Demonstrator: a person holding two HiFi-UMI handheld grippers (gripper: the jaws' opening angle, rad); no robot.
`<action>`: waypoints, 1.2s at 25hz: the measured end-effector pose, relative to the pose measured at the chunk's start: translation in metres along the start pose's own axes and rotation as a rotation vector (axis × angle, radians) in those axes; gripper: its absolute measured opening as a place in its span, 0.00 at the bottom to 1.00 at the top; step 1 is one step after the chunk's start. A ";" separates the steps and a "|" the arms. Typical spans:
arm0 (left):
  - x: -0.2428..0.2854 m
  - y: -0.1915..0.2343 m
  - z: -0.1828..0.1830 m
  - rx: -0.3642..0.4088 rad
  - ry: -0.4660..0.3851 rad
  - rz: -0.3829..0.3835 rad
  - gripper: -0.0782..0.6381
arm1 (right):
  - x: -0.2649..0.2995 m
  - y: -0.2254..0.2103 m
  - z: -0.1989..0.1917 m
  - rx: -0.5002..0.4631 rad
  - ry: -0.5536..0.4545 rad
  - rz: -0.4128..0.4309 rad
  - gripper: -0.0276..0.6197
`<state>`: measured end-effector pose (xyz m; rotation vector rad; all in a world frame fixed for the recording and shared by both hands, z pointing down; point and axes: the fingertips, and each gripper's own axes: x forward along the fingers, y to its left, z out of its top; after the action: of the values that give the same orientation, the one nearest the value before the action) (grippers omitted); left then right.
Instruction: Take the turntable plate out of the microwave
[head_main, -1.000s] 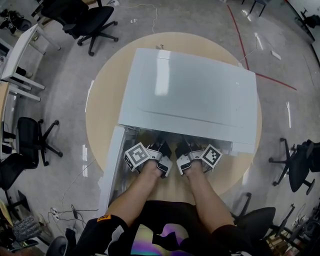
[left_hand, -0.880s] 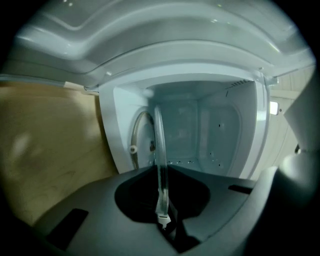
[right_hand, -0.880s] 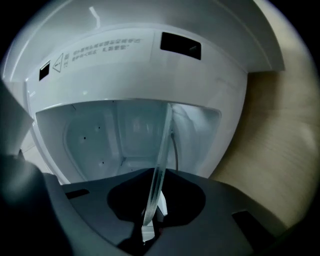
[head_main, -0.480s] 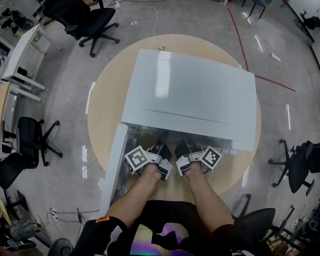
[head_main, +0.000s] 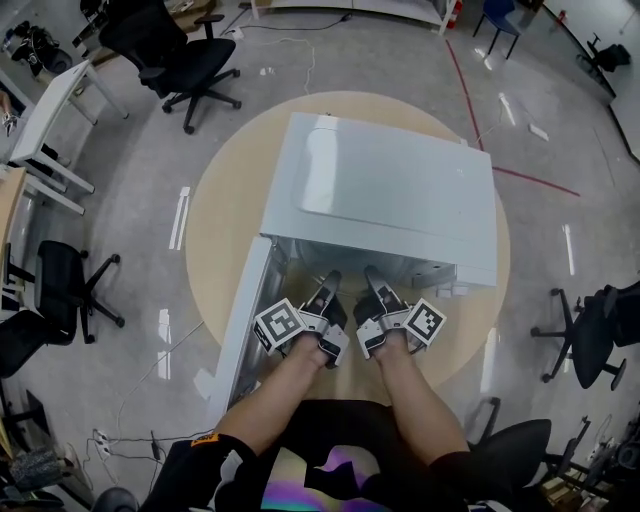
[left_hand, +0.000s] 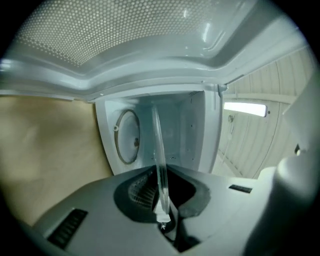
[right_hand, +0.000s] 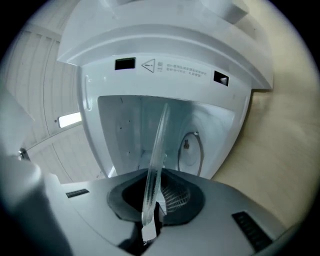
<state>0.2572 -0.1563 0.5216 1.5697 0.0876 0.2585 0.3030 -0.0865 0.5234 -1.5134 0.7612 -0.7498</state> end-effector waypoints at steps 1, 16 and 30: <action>-0.005 -0.003 -0.003 0.003 0.004 -0.004 0.21 | -0.005 0.004 -0.003 -0.004 -0.003 0.002 0.11; -0.083 -0.038 -0.059 0.026 0.064 -0.059 0.21 | -0.089 0.049 -0.048 -0.076 -0.041 0.024 0.11; -0.122 -0.049 -0.084 0.055 0.035 -0.073 0.21 | -0.123 0.066 -0.072 -0.091 0.024 0.053 0.11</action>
<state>0.1257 -0.1000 0.4591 1.6134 0.1797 0.2278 0.1710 -0.0307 0.4589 -1.5623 0.8604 -0.7022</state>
